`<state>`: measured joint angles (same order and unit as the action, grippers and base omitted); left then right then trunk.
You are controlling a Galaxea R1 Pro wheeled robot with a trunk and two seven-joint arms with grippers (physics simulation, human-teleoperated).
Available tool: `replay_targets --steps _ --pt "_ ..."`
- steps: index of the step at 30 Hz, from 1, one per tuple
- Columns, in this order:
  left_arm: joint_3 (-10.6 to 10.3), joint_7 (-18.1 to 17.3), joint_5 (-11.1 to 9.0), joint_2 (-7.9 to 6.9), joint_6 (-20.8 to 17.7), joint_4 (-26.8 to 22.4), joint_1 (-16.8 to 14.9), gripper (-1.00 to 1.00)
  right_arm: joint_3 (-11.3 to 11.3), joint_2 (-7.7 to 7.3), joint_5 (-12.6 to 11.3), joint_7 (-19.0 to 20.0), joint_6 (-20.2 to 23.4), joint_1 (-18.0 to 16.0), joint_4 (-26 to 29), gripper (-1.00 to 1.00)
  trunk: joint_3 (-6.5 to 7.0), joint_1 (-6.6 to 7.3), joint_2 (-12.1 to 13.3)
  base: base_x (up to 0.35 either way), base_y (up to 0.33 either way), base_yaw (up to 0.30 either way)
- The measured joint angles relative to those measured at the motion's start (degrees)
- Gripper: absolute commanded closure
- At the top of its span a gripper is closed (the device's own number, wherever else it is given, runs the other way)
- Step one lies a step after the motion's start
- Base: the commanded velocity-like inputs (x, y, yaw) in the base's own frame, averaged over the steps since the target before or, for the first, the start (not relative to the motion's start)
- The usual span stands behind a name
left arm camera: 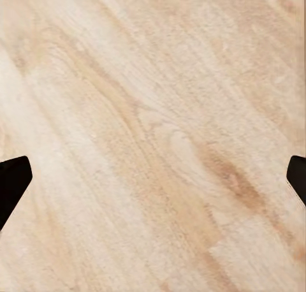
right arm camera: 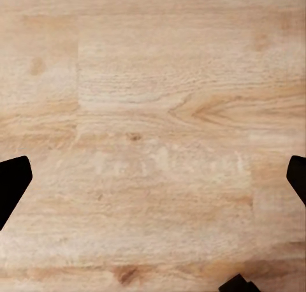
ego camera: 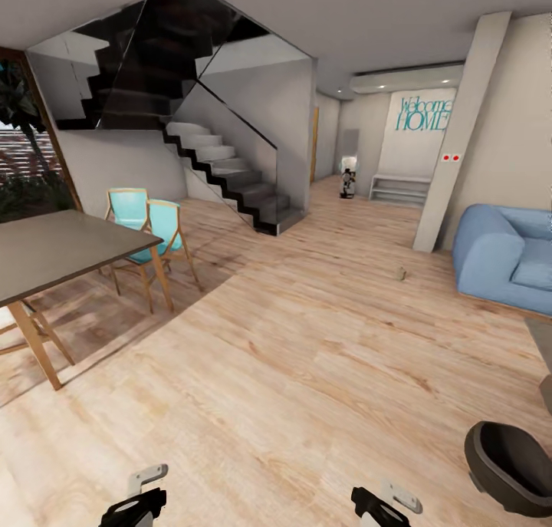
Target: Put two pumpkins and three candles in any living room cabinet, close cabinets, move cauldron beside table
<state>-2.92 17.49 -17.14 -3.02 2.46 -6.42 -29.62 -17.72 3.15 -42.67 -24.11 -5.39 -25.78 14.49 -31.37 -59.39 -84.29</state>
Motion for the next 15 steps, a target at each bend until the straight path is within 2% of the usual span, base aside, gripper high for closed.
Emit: replay_targets --steps 6,15 --pt "-0.1 0.0 0.1 0.03 0.1 0.0 0.0 -1.0 -0.1 0.04 0.5 0.0 -2.5 0.0 -2.0 -1.0 -0.05 0.0 0.0 0.282 0.135 -0.022" --pt "-0.1 0.0 0.1 0.04 0.3 0.0 0.0 -1.0 -0.3 0.02 0.8 0.2 -3.2 0.0 -3.7 -1.0 -0.05 0.0 0.0 0.319 0.017 -0.001"
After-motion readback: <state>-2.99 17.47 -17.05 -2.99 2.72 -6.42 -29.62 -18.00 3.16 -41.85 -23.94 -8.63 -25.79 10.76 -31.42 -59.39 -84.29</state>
